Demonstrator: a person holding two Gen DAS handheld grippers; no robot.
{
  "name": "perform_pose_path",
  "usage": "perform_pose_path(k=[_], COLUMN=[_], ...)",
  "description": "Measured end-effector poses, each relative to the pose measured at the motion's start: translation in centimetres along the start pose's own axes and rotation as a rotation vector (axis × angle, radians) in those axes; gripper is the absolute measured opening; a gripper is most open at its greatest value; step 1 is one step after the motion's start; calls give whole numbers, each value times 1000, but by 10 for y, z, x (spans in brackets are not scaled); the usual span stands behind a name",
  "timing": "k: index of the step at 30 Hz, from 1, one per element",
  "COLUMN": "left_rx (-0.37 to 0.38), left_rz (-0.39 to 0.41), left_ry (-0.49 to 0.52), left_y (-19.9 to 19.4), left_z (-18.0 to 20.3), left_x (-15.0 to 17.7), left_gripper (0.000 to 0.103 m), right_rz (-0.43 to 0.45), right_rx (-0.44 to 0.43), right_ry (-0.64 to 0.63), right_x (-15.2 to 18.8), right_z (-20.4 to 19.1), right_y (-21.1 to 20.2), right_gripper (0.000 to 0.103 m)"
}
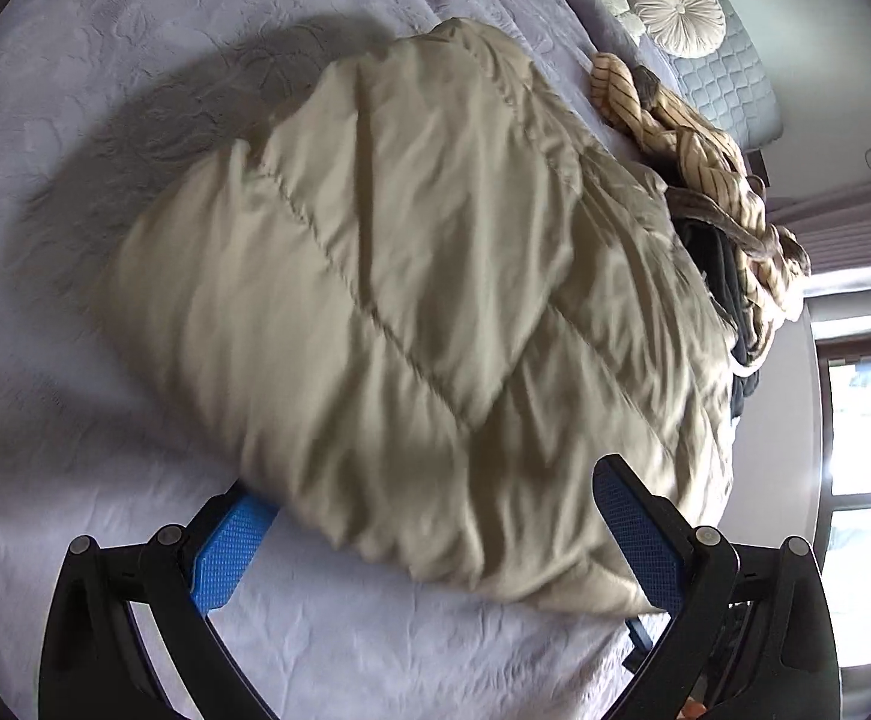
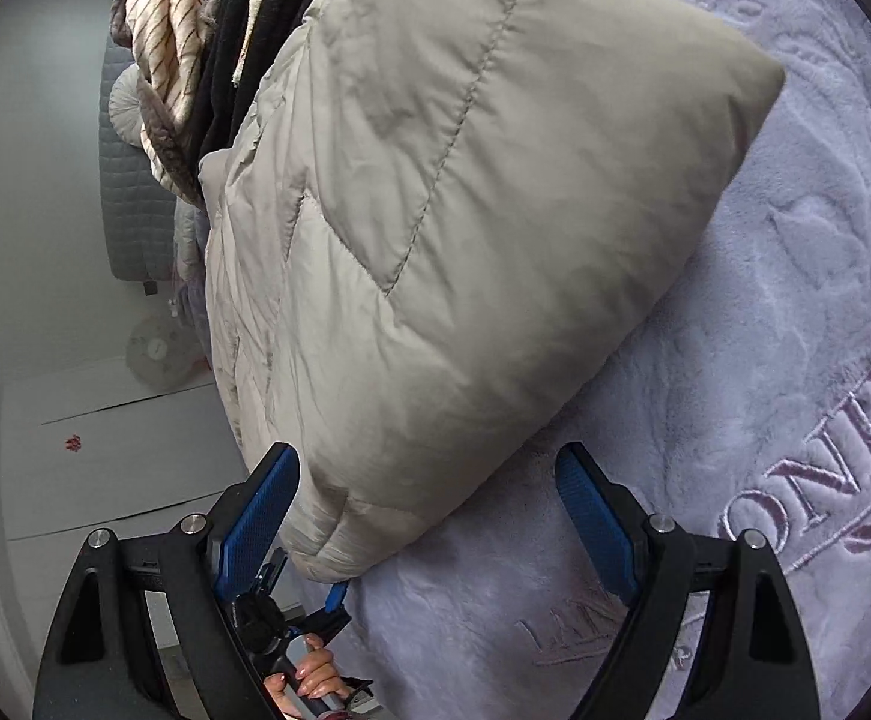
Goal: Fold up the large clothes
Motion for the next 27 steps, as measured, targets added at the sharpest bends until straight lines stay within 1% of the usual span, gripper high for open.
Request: perform_pose_path(k=[2,6,8,12,13,14,16,18,19,20,21,22,23,24,25,27], left_rx=[25,65,52,1,-2,0,37,95,100,105,111,117,125,135,147,169], left_rz=[10,51,61,52,53,55,41,44,54,68,80,90,102,114,125,138], left_ry=[-10,-36,-52,-86,-96,-108,-137,-152,-146,-131,-120,-115,-112,-113,-110,-92], left_y=[4,17,26,45,45,45,44,37,33,28,24,20,15,9,2,-9], left_z=[2,22,25,26,26,27,28,34,34,37,41,44,48,49,52,58], left_x=[-4,-11,-15,-20,-22,-22,-23,-23,-22,-22,-21,-20,-19,-17,-16,-12], left_gripper=[102,102,102,102,98,90,54,34,28,25,21,20,19,19,17,17], right_rz=[-4,-2,4,8,7,5,1,1,-4,-10,-17,-24,-30,-37,-47,-61], right_rx=[-33,-90,-107,-108,-110,-115,-122,-123,-133,-148,-168,-188,-204,-216,-232,-258], right_ry=[7,-3,-3,4,7,10,29,62,78,90,100,104,103,100,97,84], right_x=[-5,-16,-22,-26,-26,-25,-23,-22,-21,-20,-18,-17,-16,-15,-14,-10], right_z=[-1,-5,-6,-6,-6,-7,-6,-5,-5,-5,-6,-8,-10,-12,-14,-21], right_y=[8,22,30,37,37,36,35,33,32,32,30,29,27,26,23,18], right_gripper=[89,89,90,90,90,90,89,81,71,56,49,38,32,30,27,25])
Point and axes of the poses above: each gripper's, at about its wrist camera, not at the fingertips, and y roughly the way its jaws point, z to its right, x to its underside, the point moved 9 cm from there along y, roughly the way its jaws point, and after that the axes turned 11 degrees about -x, right-handed, at the moved point
